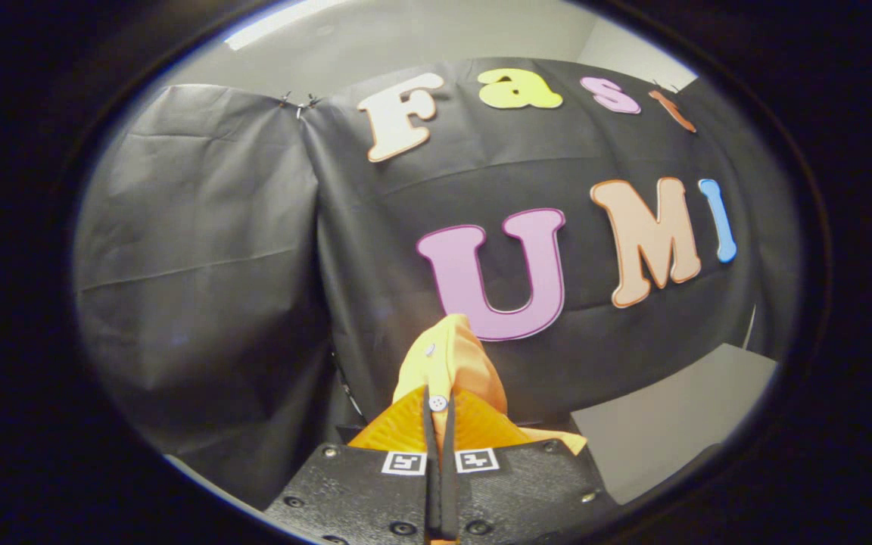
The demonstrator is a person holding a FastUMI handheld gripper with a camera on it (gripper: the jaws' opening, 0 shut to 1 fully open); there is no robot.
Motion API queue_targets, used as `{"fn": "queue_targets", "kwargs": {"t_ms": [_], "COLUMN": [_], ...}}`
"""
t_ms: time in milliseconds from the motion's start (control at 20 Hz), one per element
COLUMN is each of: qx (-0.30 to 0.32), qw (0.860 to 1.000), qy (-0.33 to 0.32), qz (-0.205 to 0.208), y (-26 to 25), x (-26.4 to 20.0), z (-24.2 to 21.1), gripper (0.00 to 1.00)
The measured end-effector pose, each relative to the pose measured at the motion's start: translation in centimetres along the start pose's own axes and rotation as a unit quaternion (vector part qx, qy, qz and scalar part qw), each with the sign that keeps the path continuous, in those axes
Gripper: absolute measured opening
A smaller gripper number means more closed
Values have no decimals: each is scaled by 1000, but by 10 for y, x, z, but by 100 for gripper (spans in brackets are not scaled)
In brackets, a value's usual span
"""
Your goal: Put the clothes into the washing machine and then close the washing machine lid.
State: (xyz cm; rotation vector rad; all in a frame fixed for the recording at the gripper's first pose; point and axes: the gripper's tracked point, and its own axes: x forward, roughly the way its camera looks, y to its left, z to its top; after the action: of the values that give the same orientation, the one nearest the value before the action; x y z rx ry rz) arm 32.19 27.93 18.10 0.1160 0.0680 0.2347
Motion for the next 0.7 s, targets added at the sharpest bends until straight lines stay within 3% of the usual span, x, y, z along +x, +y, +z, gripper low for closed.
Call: {"fn": "queue_targets", "kwargs": {"t_ms": [350,700], "qx": [-15,-10], "qw": [999,996], "qy": [34,82], "qz": [21,17], "y": [38,32], "x": [24,35], "z": [-86,-191], "gripper": [0,0]}}
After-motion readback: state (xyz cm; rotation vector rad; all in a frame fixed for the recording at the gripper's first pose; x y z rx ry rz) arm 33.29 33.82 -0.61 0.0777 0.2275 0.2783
